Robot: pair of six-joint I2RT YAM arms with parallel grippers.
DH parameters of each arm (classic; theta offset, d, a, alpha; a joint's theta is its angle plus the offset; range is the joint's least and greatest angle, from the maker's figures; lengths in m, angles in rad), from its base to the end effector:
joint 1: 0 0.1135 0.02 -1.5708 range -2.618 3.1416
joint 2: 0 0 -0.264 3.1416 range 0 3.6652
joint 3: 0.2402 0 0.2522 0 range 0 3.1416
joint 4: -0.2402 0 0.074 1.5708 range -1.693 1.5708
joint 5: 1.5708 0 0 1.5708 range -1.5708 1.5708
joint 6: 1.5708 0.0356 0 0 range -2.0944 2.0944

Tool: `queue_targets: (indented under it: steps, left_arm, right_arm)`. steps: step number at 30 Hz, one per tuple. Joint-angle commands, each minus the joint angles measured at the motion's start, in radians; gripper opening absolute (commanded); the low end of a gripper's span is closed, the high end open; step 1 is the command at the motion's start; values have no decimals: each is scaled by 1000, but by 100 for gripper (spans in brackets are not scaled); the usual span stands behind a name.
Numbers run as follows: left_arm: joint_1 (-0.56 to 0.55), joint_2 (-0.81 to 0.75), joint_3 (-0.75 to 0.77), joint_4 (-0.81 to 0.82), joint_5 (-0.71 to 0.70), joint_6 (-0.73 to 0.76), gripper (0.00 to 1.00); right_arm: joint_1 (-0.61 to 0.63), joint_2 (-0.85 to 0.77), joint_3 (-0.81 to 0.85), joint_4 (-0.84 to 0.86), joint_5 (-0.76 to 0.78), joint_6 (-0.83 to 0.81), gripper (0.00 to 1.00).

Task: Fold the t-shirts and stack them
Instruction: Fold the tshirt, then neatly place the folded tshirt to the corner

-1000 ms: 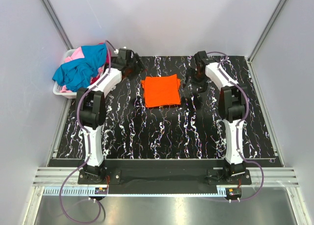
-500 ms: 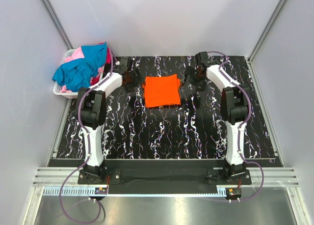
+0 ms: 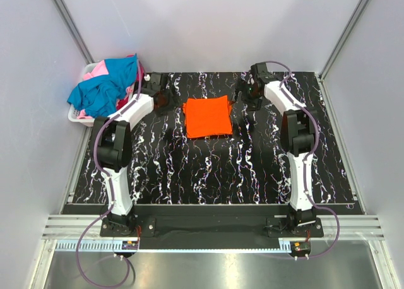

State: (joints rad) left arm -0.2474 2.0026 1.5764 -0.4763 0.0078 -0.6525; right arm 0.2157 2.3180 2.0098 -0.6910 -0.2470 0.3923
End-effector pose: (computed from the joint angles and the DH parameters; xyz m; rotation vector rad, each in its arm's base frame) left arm 0.4326 -0.1096 0.2206 -0.5027 2.4648 -0.3887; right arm 0.4961 0.1176 0.1988 0.1357 2.6156 0.5402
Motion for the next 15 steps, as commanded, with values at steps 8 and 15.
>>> queue_targets:
  steps: [8,15]
  left_arm:
    - [13,-16,-1,27,41,16,77]
    - [19,-2,8,41,90,8,76]
  right_arm:
    - [-6,61,17,60,-185,-20,93]
    - [-4,86,-36,151,-284,-1,89]
